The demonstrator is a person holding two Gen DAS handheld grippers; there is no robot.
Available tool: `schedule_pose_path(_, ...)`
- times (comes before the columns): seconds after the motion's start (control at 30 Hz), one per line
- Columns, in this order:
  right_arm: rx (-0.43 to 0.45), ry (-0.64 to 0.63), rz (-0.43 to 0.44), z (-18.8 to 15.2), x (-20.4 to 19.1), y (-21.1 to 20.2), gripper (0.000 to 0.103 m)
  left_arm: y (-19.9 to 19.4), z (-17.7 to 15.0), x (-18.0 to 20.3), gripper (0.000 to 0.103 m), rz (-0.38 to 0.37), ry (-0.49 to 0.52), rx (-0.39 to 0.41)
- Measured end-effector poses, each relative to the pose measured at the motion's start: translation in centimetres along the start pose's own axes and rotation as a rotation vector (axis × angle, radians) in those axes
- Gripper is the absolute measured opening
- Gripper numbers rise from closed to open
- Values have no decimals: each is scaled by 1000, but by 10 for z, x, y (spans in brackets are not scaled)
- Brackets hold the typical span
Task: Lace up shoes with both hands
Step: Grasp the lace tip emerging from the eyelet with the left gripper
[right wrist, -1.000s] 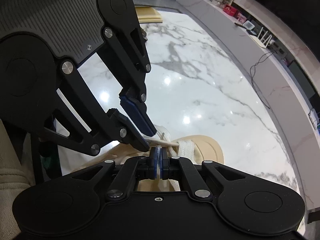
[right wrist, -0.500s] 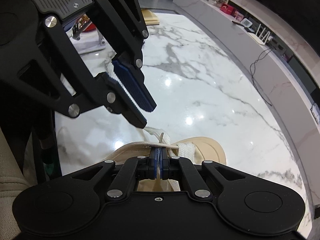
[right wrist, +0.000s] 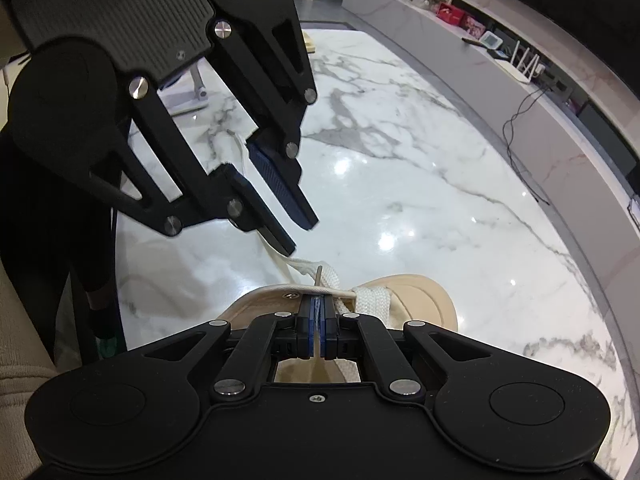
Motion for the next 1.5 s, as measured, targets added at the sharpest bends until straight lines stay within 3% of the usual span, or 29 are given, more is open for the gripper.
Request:
schedule_pose_path(0.4,3,-11,-27,-2,-3,-7,2,4,1,0,12,32,16,-25)
schedule_pose_path(0.6,16,-30,-67,2,1,-19,18,-3,1,2,13,31,33,-7)
schedule_pose_path(0.83,29,-40,-71,4,1,-32,22,-5,3,7,13,-13,94,6)
schedule_pose_path(0.93,29,-60,-55,3,-1,-40,25,-2,4,8,23,-24,119,8)
schedule_pose_path(1.2,-50,-164,-58,-14,-3,-33,24,13,4,14,23,-64,214,-19)
schedule_pose_path(1.37,-46,-180,-61,-20,0,-30,24,21,4,12,23,-73,218,-26)
schedule_pose_path(1.43,-51,-189,-65,-23,0,-26,8,22,4,13,23,-77,222,-29)
schedule_pose_path(1.5,-42,-179,-65,-23,2,-24,3,24,3,12,23,-83,227,-34)
Point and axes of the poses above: each gripper's, at about its wrist camera, not at the fingertips, and y roughly the way its jaws point, x to its right, z to its top, the point moved 5 cm from there along y, roughly the way its jaws point, and after that the axes turned 14 degrees about x, right-handed, at the moved point
